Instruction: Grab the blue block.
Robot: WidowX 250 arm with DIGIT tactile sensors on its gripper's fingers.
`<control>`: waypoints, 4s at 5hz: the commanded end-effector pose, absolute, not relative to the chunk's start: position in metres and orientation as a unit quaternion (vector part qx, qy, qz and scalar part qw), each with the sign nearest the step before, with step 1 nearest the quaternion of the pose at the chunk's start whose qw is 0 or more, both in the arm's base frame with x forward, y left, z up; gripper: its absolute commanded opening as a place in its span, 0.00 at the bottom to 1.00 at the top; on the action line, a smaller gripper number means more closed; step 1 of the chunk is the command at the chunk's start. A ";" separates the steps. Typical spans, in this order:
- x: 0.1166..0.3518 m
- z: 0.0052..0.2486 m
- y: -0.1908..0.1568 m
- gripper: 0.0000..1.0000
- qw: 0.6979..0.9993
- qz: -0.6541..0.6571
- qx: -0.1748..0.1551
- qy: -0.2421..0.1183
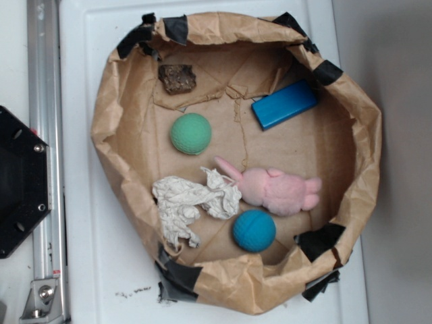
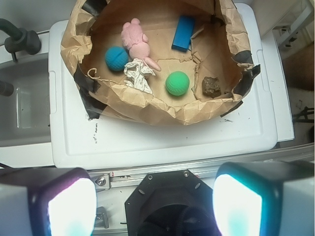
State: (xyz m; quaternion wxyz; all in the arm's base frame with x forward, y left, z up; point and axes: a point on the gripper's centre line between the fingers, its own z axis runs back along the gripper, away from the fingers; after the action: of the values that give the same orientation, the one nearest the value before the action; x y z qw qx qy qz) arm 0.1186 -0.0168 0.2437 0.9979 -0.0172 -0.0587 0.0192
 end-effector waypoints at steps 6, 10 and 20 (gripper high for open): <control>0.275 0.082 0.036 1.00 0.955 0.248 -0.026 -0.161; 0.324 0.049 0.044 1.00 0.954 0.277 -0.021 -0.115; 0.285 0.175 -0.003 0.00 0.991 0.034 -0.064 -0.112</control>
State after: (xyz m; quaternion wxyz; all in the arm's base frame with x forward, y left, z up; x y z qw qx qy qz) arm 0.2797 -0.0053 0.1564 0.9936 -0.0614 -0.0808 0.0490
